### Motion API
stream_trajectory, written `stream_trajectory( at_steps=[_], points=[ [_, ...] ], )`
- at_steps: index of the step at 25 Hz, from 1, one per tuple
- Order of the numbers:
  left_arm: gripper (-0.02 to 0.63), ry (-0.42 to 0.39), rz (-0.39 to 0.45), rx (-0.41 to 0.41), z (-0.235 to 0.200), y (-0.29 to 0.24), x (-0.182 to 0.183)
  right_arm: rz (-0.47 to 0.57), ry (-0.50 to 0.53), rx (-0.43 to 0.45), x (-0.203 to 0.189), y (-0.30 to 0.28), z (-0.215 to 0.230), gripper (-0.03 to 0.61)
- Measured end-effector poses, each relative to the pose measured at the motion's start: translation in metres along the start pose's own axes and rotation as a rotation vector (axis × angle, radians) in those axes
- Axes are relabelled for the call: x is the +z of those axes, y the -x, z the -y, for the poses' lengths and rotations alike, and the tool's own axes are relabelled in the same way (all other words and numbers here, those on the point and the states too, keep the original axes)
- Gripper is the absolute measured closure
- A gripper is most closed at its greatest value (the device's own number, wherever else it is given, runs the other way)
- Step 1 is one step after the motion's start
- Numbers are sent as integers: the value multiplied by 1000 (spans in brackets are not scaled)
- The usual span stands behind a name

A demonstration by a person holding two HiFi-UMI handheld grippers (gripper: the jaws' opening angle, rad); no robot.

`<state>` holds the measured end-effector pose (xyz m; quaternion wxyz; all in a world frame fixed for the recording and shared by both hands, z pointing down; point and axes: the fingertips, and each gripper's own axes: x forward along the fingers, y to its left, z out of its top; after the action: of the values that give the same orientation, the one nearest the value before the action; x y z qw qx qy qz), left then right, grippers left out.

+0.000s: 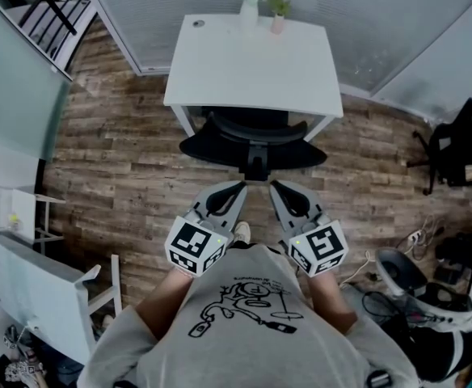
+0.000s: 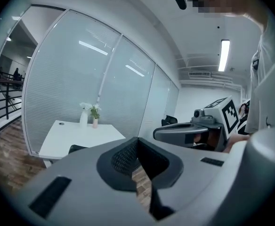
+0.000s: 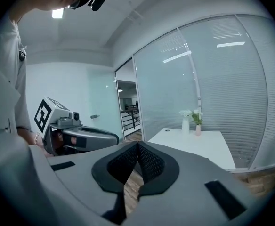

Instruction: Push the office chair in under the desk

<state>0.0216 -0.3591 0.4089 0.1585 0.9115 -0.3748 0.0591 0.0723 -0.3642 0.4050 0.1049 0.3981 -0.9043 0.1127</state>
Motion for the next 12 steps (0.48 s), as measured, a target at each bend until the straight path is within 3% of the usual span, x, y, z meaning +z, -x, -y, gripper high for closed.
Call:
stream_trajectory(
  at_steps=[12],
  points=[
    [611,-2,10,-9,0,4,6,4,12,-7,3,-1,-10,543]
  ],
)
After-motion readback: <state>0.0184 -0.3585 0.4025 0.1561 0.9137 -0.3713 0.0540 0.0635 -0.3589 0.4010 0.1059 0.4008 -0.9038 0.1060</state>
